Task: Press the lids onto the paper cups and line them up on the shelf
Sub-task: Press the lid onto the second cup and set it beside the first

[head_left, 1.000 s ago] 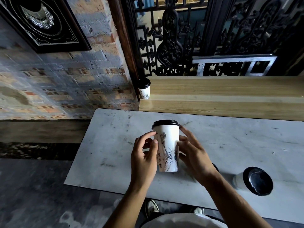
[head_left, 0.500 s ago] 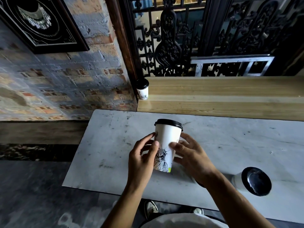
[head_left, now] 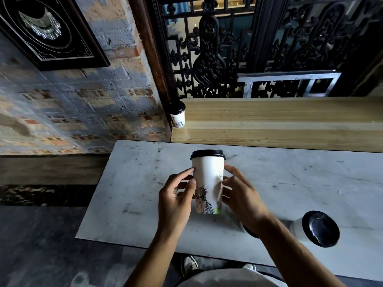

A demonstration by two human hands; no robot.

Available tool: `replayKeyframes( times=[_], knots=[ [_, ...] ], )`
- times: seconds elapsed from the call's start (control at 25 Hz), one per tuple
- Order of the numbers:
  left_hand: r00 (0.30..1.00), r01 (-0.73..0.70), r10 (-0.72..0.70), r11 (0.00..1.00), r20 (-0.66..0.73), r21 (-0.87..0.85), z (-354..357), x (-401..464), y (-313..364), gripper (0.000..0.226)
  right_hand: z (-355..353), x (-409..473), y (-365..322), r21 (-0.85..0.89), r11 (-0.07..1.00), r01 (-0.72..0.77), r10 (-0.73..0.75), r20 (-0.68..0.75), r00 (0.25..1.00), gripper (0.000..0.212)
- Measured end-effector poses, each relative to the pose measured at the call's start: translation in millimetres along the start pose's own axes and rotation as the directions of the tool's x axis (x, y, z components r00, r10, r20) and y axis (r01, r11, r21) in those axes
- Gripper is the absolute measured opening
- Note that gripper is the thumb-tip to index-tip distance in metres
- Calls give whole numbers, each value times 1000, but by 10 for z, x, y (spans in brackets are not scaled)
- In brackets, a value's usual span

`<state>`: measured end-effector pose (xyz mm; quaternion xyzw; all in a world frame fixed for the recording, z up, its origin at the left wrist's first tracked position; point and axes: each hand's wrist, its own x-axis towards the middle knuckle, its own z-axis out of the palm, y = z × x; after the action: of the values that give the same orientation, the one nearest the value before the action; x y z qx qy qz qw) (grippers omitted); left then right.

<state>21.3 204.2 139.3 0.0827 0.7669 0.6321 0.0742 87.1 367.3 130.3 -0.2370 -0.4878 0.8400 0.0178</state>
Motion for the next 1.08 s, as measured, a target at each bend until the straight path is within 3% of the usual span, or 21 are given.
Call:
replayKeyframes(
  times=[0.08,0.28,0.6,0.72,0.88,1.08],
  knots=[
    [999,46,-47,997,-13,-61,9,7,5,20,-39,12,-9,16,1000,4,-4,-6,1000,45],
    [997,78,-76,992,26,-99,4,-11,33,29,-74,5,15,-10,998,63,-63,20,998,50],
    [998,-24,29,995,51,-94,-63,4,47,36,-84,4,24,-155,978,142,-131,78,988,46],
    [999,34,-31,989,25,-145,-31,-18,10,29,-81,-20,38,-115,985,132,-127,43,991,55],
    [997,80,-79,989,18,-128,-14,-40,2,29,-68,-46,6,5,995,102,-102,43,994,43],
    [995,96,-92,991,49,-95,-30,-68,61,26,-73,-86,-14,8,996,88,-88,72,994,49]
  ],
)
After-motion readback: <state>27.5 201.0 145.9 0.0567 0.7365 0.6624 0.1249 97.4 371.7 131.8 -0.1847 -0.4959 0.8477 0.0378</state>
